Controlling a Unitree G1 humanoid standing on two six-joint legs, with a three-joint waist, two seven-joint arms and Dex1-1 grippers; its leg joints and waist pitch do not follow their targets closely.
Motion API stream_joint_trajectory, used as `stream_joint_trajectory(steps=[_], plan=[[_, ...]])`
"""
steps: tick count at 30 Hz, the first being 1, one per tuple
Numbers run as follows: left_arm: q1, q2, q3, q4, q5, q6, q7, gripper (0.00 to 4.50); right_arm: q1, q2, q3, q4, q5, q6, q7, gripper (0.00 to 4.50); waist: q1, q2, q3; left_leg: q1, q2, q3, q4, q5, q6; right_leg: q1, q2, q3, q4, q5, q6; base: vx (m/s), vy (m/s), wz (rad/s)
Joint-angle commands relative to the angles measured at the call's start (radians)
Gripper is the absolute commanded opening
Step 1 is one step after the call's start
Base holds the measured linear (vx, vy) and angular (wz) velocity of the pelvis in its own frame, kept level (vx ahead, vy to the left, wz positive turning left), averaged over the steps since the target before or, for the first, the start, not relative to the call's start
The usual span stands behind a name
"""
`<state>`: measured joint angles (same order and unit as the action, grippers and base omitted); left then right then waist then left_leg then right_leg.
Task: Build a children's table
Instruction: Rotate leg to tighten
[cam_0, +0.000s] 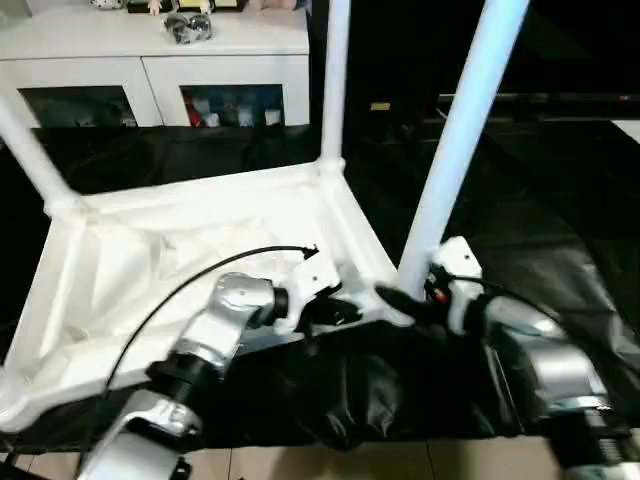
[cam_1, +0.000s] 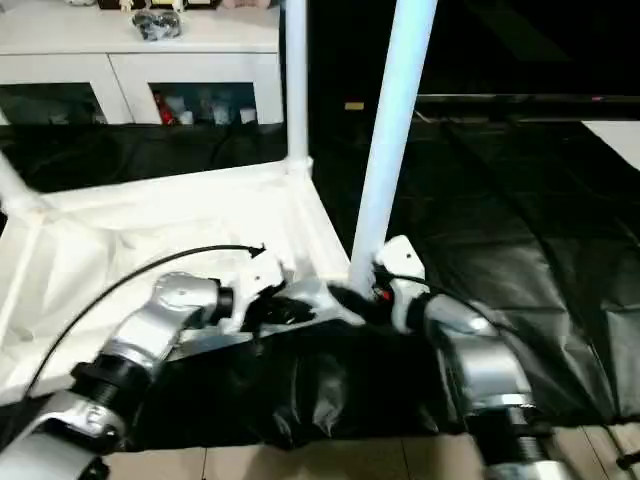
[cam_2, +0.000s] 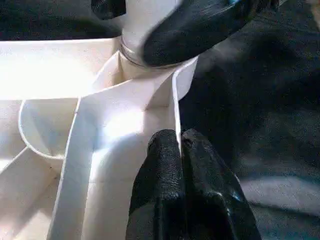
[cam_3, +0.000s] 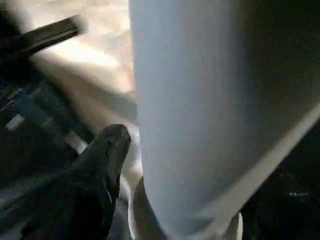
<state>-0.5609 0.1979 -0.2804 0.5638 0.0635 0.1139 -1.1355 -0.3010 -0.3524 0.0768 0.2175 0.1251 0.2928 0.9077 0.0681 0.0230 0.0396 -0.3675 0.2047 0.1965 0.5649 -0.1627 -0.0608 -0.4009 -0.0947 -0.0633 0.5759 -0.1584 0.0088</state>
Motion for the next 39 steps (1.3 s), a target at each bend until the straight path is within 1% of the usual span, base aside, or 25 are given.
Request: stream_joint_trajectory(steps=[1,2,4,5,6,7,11,15,16,17,19,21,23,25,26,27,28,29,31,32,34,35,37,38,39], plan=[[-0.028,-0.016,-0.029,-0.019,-0.023,-0.039,-0.036,0.00,0.024,0.010,0.128,-0.021,0.037,0.009,0.139,3.16,0.009,-0.013,-0.055,0.010,0.025,-0.009,-0.061,-0.288,0.056,0.037,-0.047,0.036,-0.071,-0.294,-0.195,0.000,0.000,0.00],[-0.032,-0.009,-0.026,-0.017,-0.025,-0.038,-0.047,0.00,0.026,-0.008,0.138,-0.024,0.043,0.007,0.176,3.16,0.014,-0.012,-0.057,0.007,0.025,-0.009,-0.060,-0.268,0.058,0.042,-0.047,0.034,-0.066,-0.276,-0.200,0.000,0.000,0.00],[-0.038,-0.004,-0.023,-0.013,-0.028,-0.038,-0.060,0.00,0.027,-0.028,0.147,-0.026,0.049,0.003,0.218,3.16,0.023,-0.014,-0.057,0.008,0.028,-0.008,-0.059,-0.251,0.060,0.041,-0.046,0.034,-0.063,-0.253,-0.210,0.000,0.000,0.00],[-0.041,-0.002,-0.024,-0.010,-0.028,-0.038,-0.067,0.00,0.026,-0.036,0.151,-0.029,0.053,0.007,0.236,3.00,0.028,-0.012,-0.058,0.011,0.029,-0.008,-0.059,-0.251,0.058,0.041,-0.046,0.033,-0.061,-0.248,-0.215,0.000,0.000,0.00],[-0.042,-0.001,-0.024,-0.009,-0.028,-0.039,-0.068,0.00,0.026,-0.037,0.152,-0.030,0.054,0.008,0.238,2.91,0.029,-0.011,-0.057,0.010,0.029,-0.008,-0.060,-0.252,0.056,0.041,-0.045,0.033,-0.060,-0.244,-0.219,0.000,0.000,0.00],[-0.049,0.004,-0.026,0.005,-0.029,-0.043,-0.083,0.00,0.025,-0.050,0.158,-0.035,0.061,0.015,0.272,2.84,0.029,-0.015,-0.056,0.010,0.029,-0.008,-0.061,-0.257,0.054,0.042,-0.045,0.033,-0.061,-0.251,-0.218,0.000,0.000,0.00],[-0.065,0.016,-0.030,0.042,-0.030,-0.060,-0.107,0.00,0.017,-0.081,0.175,-0.030,0.058,0.011,0.334,2.59,0.038,-0.010,-0.054,0.016,0.029,-0.008,-0.062,-0.296,0.041,0.039,-0.048,0.034,-0.067,-0.317,-0.204,0.000,0.000,0.00],[-0.064,0.015,-0.026,0.045,-0.032,-0.061,-0.109,0.00,0.012,-0.085,0.175,-0.017,0.053,0.001,0.338,2.40,0.043,-0.016,-0.054,0.017,0.029,-0.009,-0.063,-0.306,0.031,0.038,-0.050,0.034,-0.072,-0.362,-0.187,0.000,0.000,0.00],[-0.063,0.015,-0.025,0.044,-0.032,-0.061,-0.110,0.00,0.012,-0.085,0.175,-0.018,0.055,0.002,0.338,2.30,0.043,-0.016,-0.054,0.017,0.029,-0.010,-0.063,-0.305,0.031,0.038,-0.050,0.034,-0.072,-0.363,-0.186,0.000,0.000,0.00],[-0.061,0.015,-0.024,0.041,-0.033,-0.058,-0.111,0.00,0.013,-0.083,0.174,-0.022,0.059,0.005,0.337,2.20,0.044,-0.019,-0.054,0.015,0.029,-0.010,-0.064,-0.300,0.031,0.039,-0.050,0.033,-0.071,-0.364,-0.183,0.000,0.000,0.00],[-0.057,0.014,-0.020,0.034,-0.036,-0.052,-0.107,0.00,0.018,-0.080,0.175,-0.027,0.062,0.008,0.335,2.08,0.044,-0.017,-0.054,0.015,0.029,-0.010,-0.063,-0.296,0.032,0.038,-0.050,0.034,-0.070,-0.358,-0.183,0.000,0.000,0.00],[-0.052,0.012,-0.012,0.030,-0.044,-0.044,-0.100,0.00,0.023,-0.072,0.171,-0.031,0.062,0.011,0.324,2.05,0.043,-0.013,-0.055,0.014,0.029,-0.010,-0.063,-0.289,0.032,0.039,-0.048,0.033,-0.068,-0.340,-0.187,0.000,0.000,0.00],[-0.051,0.007,-0.005,0.034,-0.052,-0.039,-0.090,0.00,0.026,-0.060,0.160,-0.034,0.062,0.015,0.303,2.02,0.041,-0.015,-0.054,0.014,0.028,-0.009,-0.063,-0.289,0.034,0.039,-0.048,0.033,-0.069,-0.337,-0.189,0.000,0.000,0.00],[-0.053,-0.003,0.001,0.041,-0.046,-0.032,-0.052,0.00,0.028,-0.035,0.139,-0.030,0.057,0.018,0.245,2.01,0.039,-0.016,-0.051,0.013,0.028,-0.009,-0.064,-0.290,0.034,0.037,-0.048,0.034,-0.070,-0.343,-0.187,0.000,0.000,0.00],[-0.053,-0.016,0.009,0.039,-0.041,-0.019,-0.011,0.00,0.026,0.017,0.104,-0.006,0.036,0.010,0.124,2.00,0.034,-0.015,-0.047,0.014,0.026,-0.011,-0.066,-0.311,0.023,0.032,-0.048,0.034,-0.075,-0.387,-0.174,0.000,0.000,0.00],[-0.053,-0.023,0.013,0.037,-0.039,-0.012,0.009,0.00,0.024,0.042,0.088,0.008,0.026,0.005,0.068,2.00,0.032,-0.015,-0.047,0.016,0.025,-0.012,-0.067,-0.319,0.017,0.031,-0.049,0.033,-0.077,-0.406,-0.170,0.000,0.000,0.00],[-0.054,-0.033,0.018,0.035,-0.035,-0.003,0.037,0.00,0.025,0.066,0.072,0.020,0.020,0.000,0.018,1.99,0.024,-0.017,-0.046,0.016,0.023,-0.014,-0.069,-0.334,0.005,0.029,-0.049,0.031,-0.081,-0.442,-0.158,0.000,0.000,0.00],[-0.056,-0.041,0.023,0.036,-0.032,0.003,0.062,0.00,0.024,0.087,0.061,0.031,0.015,-0.004,-0.024,1.99,0.022,-0.018,-0.045,0.016,0.022,-0.016,-0.070,-0.345,0.004,0.030,-0.049,0.028,-0.084,-0.466,-0.148,0.000,0.000,0.00],[-0.053,-0.060,0.030,0.026,-0.022,0.019,0.116,0.00,0.028,0.137,0.035,0.042,0.024,0.010,-0.097,1.98,0.011,-0.015,-0.043,0.020,0.022,-0.019,-0.071,-0.380,-0.001,0.025,-0.050,0.028,-0.092,-0.520,-0.126,0.000,0.000,0.00],[-0.051,-0.075,0.034,0.017,-0.022,0.035,0.143,0.00,0.028,0.168,0.027,0.048,0.024,0.020,-0.139,1.97,0.010,-0.015,-0.044,0.019,0.022,-0.021,-0.072,-0.383,-0.002,0.027,-0.050,0.027,-0.094,-0.527,-0.122,0.000,0.000,0.00],[-0.048,-0.109,0.042,-0.002,-0.015,0.064,0.209,0.00,0.021,0.227,0.016,0.070,0.013,0.025,-0.226,1.97,0.005,-0.011,-0.044,0.018,0.022,-0.022,-0.075,-0.395,-0.010,0.024,-0.049,0.027,-0.096,-0.527,-0.116,0.000,0.000,0.00],[-0.046,-0.127,0.045,-0.012,-0.014,0.079,0.235,0.00,0.012,0.256,0.013,0.088,0.003,0.024,-0.273,1.96,0.000,-0.014,-0.044,0.019,0.020,-0.023,-0.075,-0.406,-0.014,0.024,-0.048,0.025,-0.096,-0.530,-0.114,0.000,0.000,0.00],[-0.044,-0.142,0.046,-0.019,-0.014,0.089,0.253,0.00,0.003,0.277,0.009,0.103,-0.004,0.024,-0.308,1.96,-0.008,-0.015,-0.043,0.018,0.018,-0.023,-0.074,-0.412,-0.012,0.023,-0.048,0.025,-0.098,-0.536,-0.114,0.000,0.000,0.00],[-0.042,-0.169,0.042,-0.030,-0.015,0.104,0.281,0.00,-0.016,0.319,-0.005,0.124,-0.007,0.034,-0.361,1.96,-0.012,-0.018,-0.041,0.014,0.018,-0.023,-0.075,-0.410,-0.008,0.023,-0.048,0.025,-0.099,-0.535,-0.112,0.000,0.000,0.00],[-0.041,-0.186,0.036,-0.035,-0.014,0.109,0.293,0.00,-0.028,0.346,-0.018,0.128,0.005,0.040,-0.376,1.96,-0.012,-0.017,-0.041,0.016,0.017,-0.024,-0.074,-0.412,-0.006,0.021,-0.048,0.025,-0.101,-0.549,-0.108,0.000,0.000,0.00]])
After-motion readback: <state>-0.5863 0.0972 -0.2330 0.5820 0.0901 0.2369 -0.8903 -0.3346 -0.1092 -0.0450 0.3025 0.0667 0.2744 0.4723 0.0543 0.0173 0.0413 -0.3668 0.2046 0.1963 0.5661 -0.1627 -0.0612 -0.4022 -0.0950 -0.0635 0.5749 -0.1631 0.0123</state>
